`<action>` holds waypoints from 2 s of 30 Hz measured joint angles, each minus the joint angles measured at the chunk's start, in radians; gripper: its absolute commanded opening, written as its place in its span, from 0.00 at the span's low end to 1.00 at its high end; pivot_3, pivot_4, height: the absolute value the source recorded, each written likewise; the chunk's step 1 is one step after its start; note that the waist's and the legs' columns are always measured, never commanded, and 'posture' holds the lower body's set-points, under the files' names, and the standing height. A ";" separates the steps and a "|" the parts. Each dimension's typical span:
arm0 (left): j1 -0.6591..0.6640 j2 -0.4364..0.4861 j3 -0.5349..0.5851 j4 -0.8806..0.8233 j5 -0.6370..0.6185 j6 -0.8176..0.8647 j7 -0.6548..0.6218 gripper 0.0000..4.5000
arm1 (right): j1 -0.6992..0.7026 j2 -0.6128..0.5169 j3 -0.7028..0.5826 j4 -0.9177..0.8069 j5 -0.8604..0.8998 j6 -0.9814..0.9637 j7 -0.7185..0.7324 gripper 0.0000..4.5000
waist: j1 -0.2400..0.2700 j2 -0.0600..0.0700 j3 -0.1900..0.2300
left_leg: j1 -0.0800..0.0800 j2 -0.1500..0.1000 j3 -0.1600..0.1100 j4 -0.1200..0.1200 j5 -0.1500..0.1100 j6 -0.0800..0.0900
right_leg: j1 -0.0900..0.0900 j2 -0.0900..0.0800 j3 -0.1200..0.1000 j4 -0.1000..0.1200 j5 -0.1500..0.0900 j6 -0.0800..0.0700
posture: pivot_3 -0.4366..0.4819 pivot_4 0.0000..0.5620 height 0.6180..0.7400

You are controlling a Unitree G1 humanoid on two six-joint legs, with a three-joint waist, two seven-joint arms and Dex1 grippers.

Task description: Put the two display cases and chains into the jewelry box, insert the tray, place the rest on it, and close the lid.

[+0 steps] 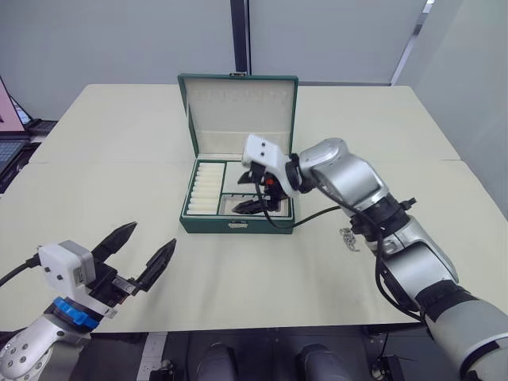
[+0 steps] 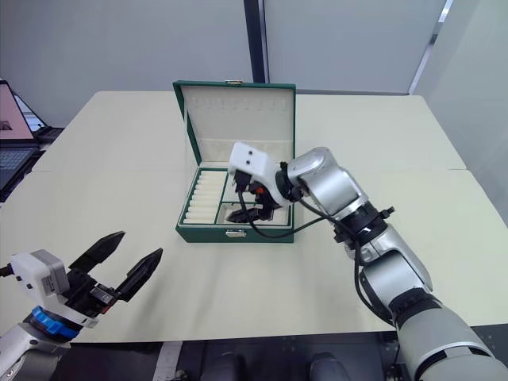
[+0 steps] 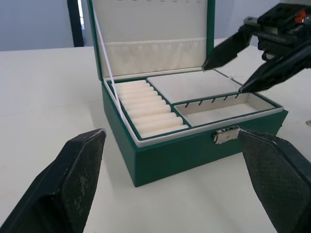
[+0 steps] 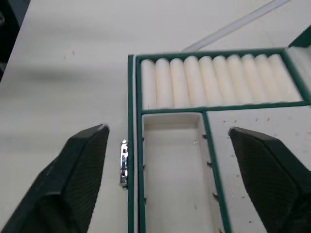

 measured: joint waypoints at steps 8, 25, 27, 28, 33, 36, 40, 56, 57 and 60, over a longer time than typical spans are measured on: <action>-0.063 0.043 -0.028 0.032 -0.004 0.022 -0.007 1.00 | 0.209 -0.009 -0.224 0.016 0.083 -0.240 -0.091 0.48 | 0.000 0.000 0.000 | 0.000 0.000 0.000 0.000 0.001 -0.003 | 0.001 0.000 0.001 0.000 0.000 0.000 | 0.48 0.27 1.00; -0.174 0.081 -0.099 0.073 0.009 0.043 -0.025 1.00 | 0.310 0.064 -0.132 0.130 -0.015 -0.427 -0.219 0.00 | -0.003 -0.003 -0.003 | 0.003 0.000 -0.001 0.001 0.002 -0.004 | 0.001 0.000 0.000 0.001 0.000 0.000 | 0.48 0.27 1.00; -0.174 0.081 -0.100 0.073 0.009 0.042 -0.025 1.00 | 0.309 0.061 -0.127 0.130 -0.017 -0.425 -0.219 0.00 | -0.002 -0.004 -0.004 | 0.003 0.000 -0.001 0.001 0.002 -0.004 | 0.001 0.000 -0.001 0.001 0.000 0.000 | 0.48 0.27 1.00; -0.174 0.081 -0.100 0.073 0.009 0.042 -0.025 1.00 | 0.309 0.061 -0.127 0.130 -0.017 -0.424 -0.219 0.00 | -0.002 -0.005 -0.004 | 0.003 0.000 -0.001 0.001 0.002 -0.004 | 0.001 0.000 -0.001 0.001 0.000 0.000 | 0.48 0.27 1.00; -0.194 0.081 -0.106 0.089 0.011 0.042 -0.024 1.00 | 0.301 0.058 -0.125 0.129 -0.016 -0.403 -0.212 0.00 | -0.001 -0.005 -0.004 | 0.003 0.000 -0.001 0.001 0.002 -0.004 | 0.001 0.000 -0.001 0.001 0.000 0.000 | 0.48 0.27 1.00; -0.211 0.081 -0.116 0.095 0.013 0.042 -0.025 1.00 | 0.300 0.060 -0.142 0.129 0.007 -0.395 -0.200 0.00 | 0.000 -0.005 -0.004 | 0.002 0.000 -0.001 0.001 0.002 -0.004 | 0.002 0.000 0.000 0.001 0.000 0.000 | 0.48 0.27 1.00; -0.213 0.085 -0.119 0.101 0.014 0.042 -0.032 1.00 | 0.300 0.056 -0.203 0.102 0.092 -0.328 -0.185 0.00 | 0.001 -0.003 -0.002 | -0.001 0.000 0.000 0.000 0.002 -0.004 | 0.001 0.000 0.000 0.000 0.000 0.000 | 0.48 0.27 1.00; -0.277 0.321 0.058 0.362 0.014 0.081 -0.164 1.00 | 0.497 -0.439 -0.446 -0.128 0.282 -0.186 -0.010 0.61 | 0.010 -0.003 0.002 | -0.001 0.000 0.001 -0.002 0.002 -0.003 | 0.000 -0.001 0.001 -0.002 0.000 0.000 | 0.48 0.27 1.00; -0.273 0.334 0.072 0.384 0.019 0.081 -0.179 1.00 | 0.518 -0.463 -0.457 -0.123 0.272 -0.208 -0.003 0.67 | 0.009 -0.003 0.002 | -0.001 0.000 0.002 -0.002 0.002 -0.003 | 0.000 0.000 0.001 -0.003 0.000 0.000 | 0.48 0.27 1.00; -0.276 0.374 0.114 0.453 0.035 0.077 -0.224 1.00 | 0.593 -0.523 -0.488 -0.088 0.264 -0.283 0.020 0.87 | 0.007 -0.004 0.003 | -0.001 0.000 0.002 -0.002 0.002 -0.003 | 0.000 -0.001 0.001 -0.003 0.000 0.000 | 0.48 0.27 1.00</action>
